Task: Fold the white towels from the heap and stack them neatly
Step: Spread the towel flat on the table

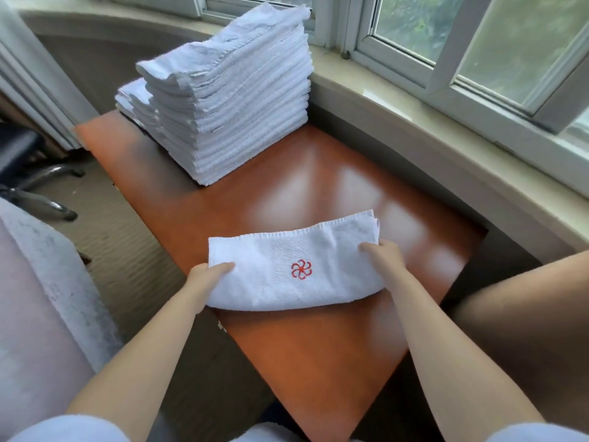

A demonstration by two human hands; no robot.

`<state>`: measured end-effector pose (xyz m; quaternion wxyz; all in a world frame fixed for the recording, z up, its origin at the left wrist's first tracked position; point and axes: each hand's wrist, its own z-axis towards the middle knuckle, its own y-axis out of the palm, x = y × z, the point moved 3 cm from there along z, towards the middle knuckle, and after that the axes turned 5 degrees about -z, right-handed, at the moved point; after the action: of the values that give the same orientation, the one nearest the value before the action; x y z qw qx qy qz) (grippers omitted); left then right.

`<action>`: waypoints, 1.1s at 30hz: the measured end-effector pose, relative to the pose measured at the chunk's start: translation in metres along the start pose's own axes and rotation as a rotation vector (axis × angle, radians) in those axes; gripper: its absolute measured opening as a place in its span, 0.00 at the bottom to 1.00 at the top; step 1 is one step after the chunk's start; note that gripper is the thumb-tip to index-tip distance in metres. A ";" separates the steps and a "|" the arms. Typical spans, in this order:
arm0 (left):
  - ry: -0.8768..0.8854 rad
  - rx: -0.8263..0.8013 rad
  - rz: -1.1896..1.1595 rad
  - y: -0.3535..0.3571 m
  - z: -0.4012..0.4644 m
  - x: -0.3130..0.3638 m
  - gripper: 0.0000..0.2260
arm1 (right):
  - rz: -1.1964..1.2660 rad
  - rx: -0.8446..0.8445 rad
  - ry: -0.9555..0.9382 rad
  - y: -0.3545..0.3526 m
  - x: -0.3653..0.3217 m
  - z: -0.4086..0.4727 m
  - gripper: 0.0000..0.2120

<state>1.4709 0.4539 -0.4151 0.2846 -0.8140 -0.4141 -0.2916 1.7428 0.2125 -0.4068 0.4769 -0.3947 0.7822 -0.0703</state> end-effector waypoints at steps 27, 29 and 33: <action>0.132 -0.308 -0.641 -0.292 0.105 0.164 0.17 | 0.212 -0.267 -0.265 0.318 -0.273 -0.098 0.16; 0.138 -0.327 -0.633 -0.298 0.128 0.183 0.17 | 0.220 -0.293 -0.263 0.336 -0.294 -0.087 0.11; 0.181 -0.388 -0.662 -0.305 0.163 0.228 0.18 | 0.167 -0.375 -0.336 0.380 -0.346 -0.060 0.14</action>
<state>1.3643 0.8355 -0.2941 0.0516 -0.6461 -0.5647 -0.5110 1.5664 0.6913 -0.3205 0.5227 -0.4163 0.7213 0.1822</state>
